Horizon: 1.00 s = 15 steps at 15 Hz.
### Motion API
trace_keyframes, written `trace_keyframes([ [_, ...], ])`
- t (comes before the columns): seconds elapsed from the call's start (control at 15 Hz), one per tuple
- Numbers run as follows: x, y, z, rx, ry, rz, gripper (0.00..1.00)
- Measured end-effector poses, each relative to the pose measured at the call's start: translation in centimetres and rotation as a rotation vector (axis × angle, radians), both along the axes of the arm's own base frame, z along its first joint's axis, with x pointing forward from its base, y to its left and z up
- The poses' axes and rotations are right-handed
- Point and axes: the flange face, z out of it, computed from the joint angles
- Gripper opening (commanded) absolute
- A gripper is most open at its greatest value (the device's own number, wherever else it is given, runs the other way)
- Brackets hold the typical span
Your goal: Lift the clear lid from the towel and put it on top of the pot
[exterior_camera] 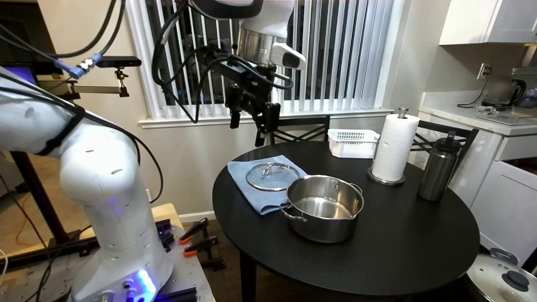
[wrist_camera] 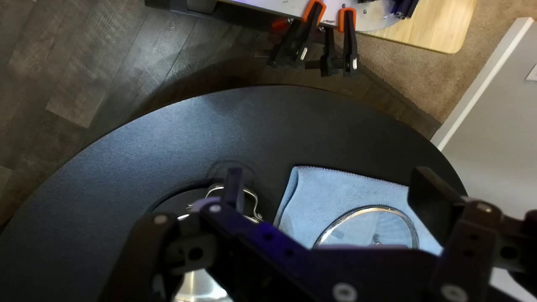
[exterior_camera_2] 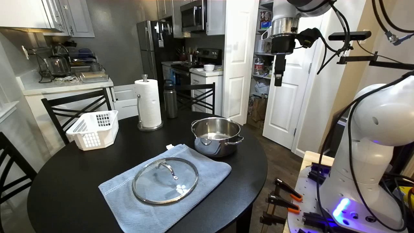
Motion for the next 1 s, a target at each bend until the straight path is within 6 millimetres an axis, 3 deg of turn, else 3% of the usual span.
trace_keyframes([
  [0.53, 0.7, 0.5, 0.3, -0.02, -0.017, 0.0, 1.0],
  [0.73, 4.3, 3.4, 1.2, -0.072, -0.09, 0.037, 1.0],
  [1.0, 10.9, 10.0, 1.2, -0.092, -0.167, 0.05, 1.0],
])
